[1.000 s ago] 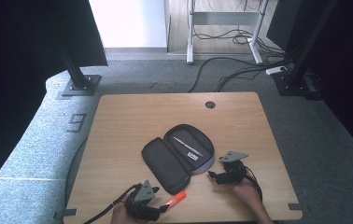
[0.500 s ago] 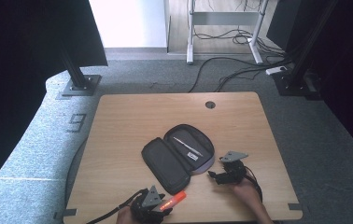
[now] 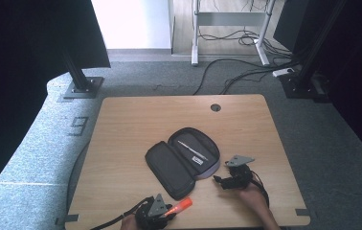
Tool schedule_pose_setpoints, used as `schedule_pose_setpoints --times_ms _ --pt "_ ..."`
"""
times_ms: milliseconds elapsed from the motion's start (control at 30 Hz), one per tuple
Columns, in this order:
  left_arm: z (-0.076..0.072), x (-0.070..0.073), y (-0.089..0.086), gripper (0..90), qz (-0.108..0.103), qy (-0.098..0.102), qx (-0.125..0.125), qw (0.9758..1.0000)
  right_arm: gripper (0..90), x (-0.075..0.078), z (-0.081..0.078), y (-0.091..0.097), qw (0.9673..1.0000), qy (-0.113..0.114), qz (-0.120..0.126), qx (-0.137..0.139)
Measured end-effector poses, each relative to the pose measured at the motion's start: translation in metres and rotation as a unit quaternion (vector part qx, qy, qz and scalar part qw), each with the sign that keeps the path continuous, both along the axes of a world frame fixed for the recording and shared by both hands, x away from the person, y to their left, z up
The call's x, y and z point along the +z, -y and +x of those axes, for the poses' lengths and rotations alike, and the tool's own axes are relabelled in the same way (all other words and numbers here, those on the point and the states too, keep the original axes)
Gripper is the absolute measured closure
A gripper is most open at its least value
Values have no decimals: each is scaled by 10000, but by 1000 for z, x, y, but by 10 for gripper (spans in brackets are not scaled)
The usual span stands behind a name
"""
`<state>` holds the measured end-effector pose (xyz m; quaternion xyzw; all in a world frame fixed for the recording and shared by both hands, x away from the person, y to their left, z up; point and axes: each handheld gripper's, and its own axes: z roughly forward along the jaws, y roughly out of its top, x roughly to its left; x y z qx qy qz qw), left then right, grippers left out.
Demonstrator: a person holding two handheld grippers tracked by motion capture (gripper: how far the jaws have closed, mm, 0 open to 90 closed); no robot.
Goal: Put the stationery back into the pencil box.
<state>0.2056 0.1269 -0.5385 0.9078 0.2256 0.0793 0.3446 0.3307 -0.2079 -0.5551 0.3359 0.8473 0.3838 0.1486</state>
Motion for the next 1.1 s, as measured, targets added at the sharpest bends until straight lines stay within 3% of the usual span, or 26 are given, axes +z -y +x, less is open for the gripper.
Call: schedule_pose_setpoints --times_ms 100,267,767,1100 --pt "0 1 0 665 6 -41 -66 10000 191 0 0 0 10000 -2 1 5" --pt "-1 6 -2 666 -177 -101 -116 9997 191 0 0 0 10000 0 0 1" --pt "-1 37 -17 667 -662 34 -26 9978 192 0 0 0 10000 -7 3 -6" --pt "5 55 -20 667 -631 204 31 9978 191 0 0 0 10000 -5 2 -4"
